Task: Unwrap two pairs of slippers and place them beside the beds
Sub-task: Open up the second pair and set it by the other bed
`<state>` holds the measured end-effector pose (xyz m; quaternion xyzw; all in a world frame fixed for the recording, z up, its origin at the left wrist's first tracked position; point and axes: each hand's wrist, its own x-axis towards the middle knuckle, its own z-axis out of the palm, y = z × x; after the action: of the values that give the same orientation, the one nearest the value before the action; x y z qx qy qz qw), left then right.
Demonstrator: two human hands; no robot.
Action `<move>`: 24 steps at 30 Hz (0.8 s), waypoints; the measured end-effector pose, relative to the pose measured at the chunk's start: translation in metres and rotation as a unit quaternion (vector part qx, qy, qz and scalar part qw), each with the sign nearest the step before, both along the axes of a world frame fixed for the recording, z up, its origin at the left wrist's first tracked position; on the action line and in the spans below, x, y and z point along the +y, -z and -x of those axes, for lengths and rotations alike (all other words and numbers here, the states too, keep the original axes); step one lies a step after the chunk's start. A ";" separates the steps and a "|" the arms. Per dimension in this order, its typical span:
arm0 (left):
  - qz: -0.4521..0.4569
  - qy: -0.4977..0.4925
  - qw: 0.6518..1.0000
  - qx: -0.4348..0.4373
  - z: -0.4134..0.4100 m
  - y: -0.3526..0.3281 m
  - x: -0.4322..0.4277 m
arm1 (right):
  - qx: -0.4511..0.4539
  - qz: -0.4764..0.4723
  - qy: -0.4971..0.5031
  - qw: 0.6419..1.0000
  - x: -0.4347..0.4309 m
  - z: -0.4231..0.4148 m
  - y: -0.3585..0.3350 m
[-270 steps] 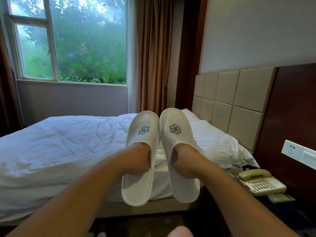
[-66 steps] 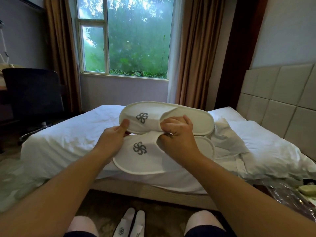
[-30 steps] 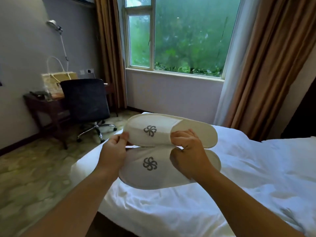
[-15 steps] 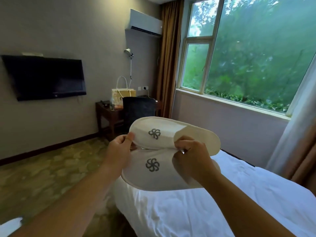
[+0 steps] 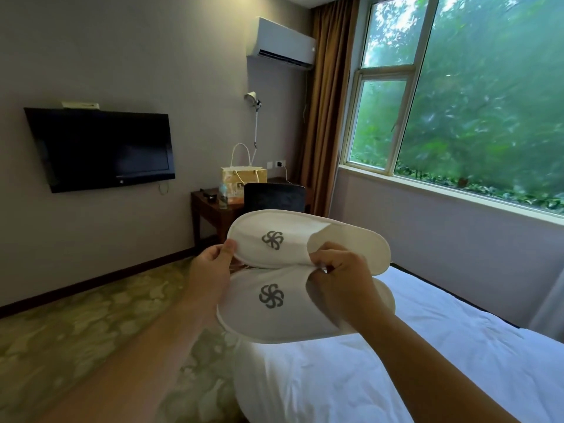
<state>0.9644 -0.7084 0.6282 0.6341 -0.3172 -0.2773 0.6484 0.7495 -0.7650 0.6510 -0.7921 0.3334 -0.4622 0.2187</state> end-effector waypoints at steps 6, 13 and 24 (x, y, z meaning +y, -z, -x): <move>-0.005 -0.005 1.000 -0.012 -0.072 -0.002 -0.047 | -0.007 -0.003 0.009 1.000 -0.046 -0.070 0.003; -0.011 -0.010 1.000 -0.005 -0.129 0.002 -0.126 | 0.003 -0.017 -0.002 1.000 -0.131 -0.129 0.009; -0.031 -0.049 0.998 0.020 -0.231 0.011 -0.264 | -0.013 -0.047 -0.082 0.995 -0.284 -0.238 0.010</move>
<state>1.1955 -0.9727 0.6169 0.6635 -0.2639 -0.2671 0.6471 0.9877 -1.0491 0.6414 -0.7996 0.2860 -0.4368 0.2966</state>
